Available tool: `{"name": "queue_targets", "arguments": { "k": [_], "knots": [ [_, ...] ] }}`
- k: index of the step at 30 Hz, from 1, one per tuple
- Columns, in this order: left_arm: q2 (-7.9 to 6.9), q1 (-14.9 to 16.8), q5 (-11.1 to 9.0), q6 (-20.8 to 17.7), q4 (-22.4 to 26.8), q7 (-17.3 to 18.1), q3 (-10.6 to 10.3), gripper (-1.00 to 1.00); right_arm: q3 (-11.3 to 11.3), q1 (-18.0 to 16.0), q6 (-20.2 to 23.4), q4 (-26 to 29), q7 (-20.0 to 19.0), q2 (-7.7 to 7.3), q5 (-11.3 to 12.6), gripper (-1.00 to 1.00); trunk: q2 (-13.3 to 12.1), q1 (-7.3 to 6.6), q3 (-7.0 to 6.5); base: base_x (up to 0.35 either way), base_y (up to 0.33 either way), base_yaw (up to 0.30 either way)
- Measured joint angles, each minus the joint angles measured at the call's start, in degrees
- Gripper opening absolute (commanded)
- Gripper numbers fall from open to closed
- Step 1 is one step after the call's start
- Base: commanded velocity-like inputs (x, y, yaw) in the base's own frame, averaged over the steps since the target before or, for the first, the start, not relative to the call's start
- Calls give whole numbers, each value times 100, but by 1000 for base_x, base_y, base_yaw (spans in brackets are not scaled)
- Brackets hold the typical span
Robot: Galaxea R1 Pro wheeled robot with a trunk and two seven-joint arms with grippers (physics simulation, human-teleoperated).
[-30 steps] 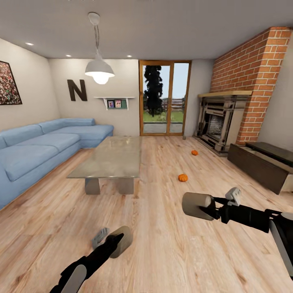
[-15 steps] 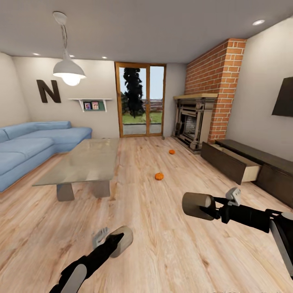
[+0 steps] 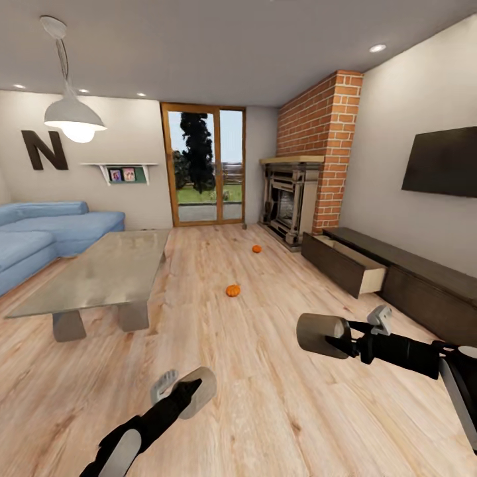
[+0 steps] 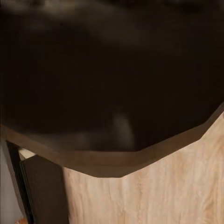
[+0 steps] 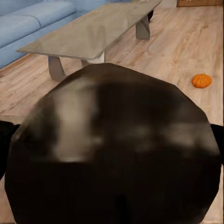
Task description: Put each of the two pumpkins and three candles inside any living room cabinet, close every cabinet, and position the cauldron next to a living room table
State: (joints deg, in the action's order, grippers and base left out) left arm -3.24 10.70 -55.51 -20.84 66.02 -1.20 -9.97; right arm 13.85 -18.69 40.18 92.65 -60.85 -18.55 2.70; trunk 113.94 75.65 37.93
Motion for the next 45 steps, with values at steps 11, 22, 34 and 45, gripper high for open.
{"name": "queue_targets", "arguments": {
  "k": [11,22,34,45],
  "knots": [
    [-6,-1,3,7,0,16,0,-100,0,2,0,-1,0,-7,-5,-100,-162,-91,-100,114,-304,-237],
    [-6,-1,-13,-1,-67,9,14,-100,0,1,0,-1,-1,-26,0,-100,-561,-309,-281,192,-289,-12],
    [-6,-1,-14,-1,-69,10,16,-100,-1,0,0,-1,-1,-22,0,-100,-1043,-573,-496,177,-296,0],
    [-6,-1,-14,-1,-69,10,18,-100,-1,1,1,-1,-1,-5,0,-100,-1484,-814,-694,177,-296,0]
  ]
}}
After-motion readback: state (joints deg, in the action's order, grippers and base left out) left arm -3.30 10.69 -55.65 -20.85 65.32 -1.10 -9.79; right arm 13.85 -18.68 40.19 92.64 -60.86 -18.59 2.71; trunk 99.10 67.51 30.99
